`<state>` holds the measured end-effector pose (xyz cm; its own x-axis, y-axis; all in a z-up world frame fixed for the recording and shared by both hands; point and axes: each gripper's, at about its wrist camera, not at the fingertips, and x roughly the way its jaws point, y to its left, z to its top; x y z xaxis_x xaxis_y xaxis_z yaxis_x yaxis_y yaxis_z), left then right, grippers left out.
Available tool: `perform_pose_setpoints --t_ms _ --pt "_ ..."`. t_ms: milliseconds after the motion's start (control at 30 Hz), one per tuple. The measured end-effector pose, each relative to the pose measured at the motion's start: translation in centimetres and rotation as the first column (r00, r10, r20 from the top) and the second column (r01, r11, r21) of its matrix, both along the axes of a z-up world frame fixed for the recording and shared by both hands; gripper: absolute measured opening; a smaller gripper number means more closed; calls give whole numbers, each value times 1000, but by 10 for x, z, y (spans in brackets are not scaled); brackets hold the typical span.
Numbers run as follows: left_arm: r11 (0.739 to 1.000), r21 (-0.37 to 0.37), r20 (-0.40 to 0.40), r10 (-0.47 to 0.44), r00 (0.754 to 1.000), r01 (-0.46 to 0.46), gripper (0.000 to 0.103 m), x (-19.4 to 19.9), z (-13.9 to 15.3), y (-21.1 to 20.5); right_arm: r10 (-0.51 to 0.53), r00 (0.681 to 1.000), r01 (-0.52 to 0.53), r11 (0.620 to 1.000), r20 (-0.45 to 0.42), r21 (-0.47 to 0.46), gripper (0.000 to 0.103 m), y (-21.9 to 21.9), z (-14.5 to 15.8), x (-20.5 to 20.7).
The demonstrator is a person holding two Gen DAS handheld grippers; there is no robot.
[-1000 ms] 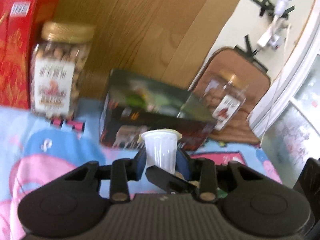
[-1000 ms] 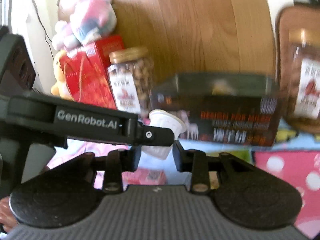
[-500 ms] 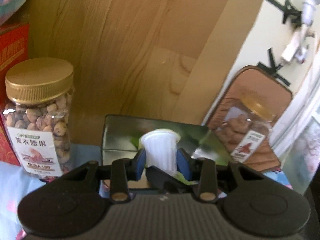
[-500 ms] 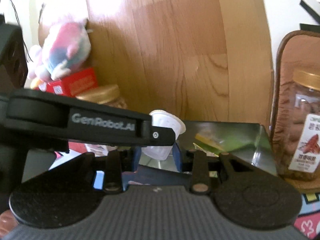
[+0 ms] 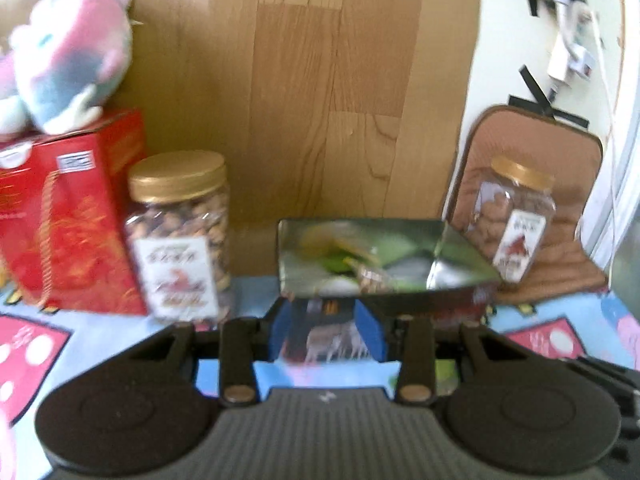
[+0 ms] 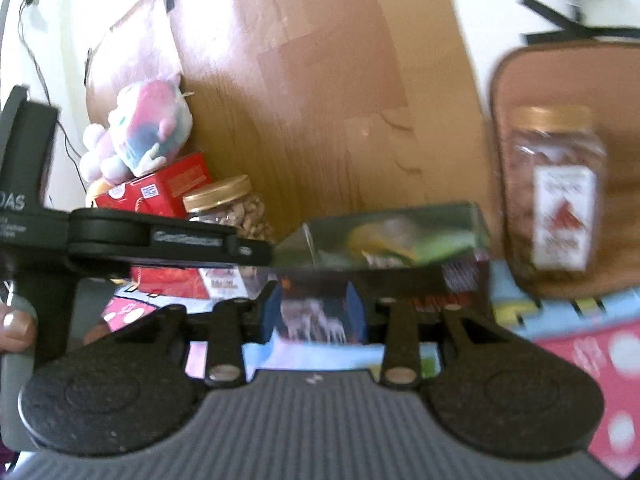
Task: Organize snacks
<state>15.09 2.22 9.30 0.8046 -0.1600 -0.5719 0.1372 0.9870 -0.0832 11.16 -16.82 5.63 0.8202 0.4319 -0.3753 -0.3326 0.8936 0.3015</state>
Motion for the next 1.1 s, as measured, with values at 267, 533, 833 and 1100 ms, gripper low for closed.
perform_pose_setpoints --t_ms 267,533,833,1100 --pt "999 -6 -30 51 998 -51 38 -73 -17 13 -65 993 66 998 -97 14 43 -7 -20 -77" --pt "996 21 -35 90 995 -89 42 -115 -34 21 -96 990 94 995 -103 -19 45 3 -34 -117" --pt "992 -42 -17 119 993 -119 46 -141 -60 52 -13 995 5 997 -101 -83 50 29 -37 -127" --pt "984 -123 10 129 992 -126 46 -153 -81 78 -24 996 16 995 -87 -99 55 32 -35 -110"
